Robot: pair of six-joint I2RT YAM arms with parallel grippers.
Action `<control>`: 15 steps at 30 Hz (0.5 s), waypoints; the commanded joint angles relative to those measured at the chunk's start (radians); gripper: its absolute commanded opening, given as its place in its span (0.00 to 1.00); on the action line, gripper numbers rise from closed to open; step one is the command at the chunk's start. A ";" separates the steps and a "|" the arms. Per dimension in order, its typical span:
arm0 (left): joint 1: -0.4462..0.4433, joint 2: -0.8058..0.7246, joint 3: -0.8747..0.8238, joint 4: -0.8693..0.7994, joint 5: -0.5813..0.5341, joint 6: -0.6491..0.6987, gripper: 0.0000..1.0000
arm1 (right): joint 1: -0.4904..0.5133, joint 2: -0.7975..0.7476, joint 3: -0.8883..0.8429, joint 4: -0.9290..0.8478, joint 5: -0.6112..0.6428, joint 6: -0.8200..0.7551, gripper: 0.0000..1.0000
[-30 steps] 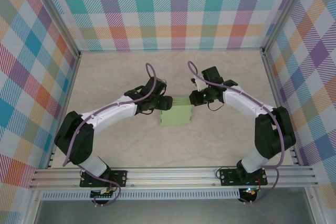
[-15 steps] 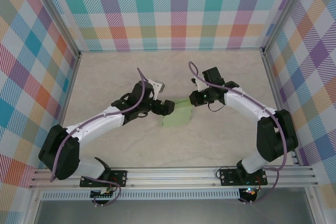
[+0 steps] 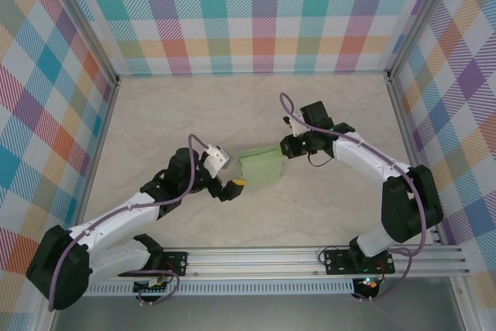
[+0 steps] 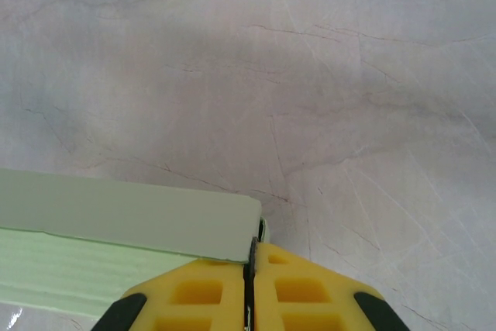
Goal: Fold the paper box
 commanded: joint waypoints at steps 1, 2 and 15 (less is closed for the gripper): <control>0.011 -0.037 -0.038 0.106 -0.057 0.038 1.00 | 0.007 -0.045 -0.023 0.039 -0.007 -0.031 0.10; 0.011 -0.032 -0.049 0.139 -0.078 0.034 1.00 | 0.008 -0.051 -0.030 0.046 -0.007 -0.034 0.10; 0.010 0.247 -0.001 0.302 0.023 0.100 1.00 | 0.007 -0.073 -0.079 0.106 -0.018 -0.024 0.11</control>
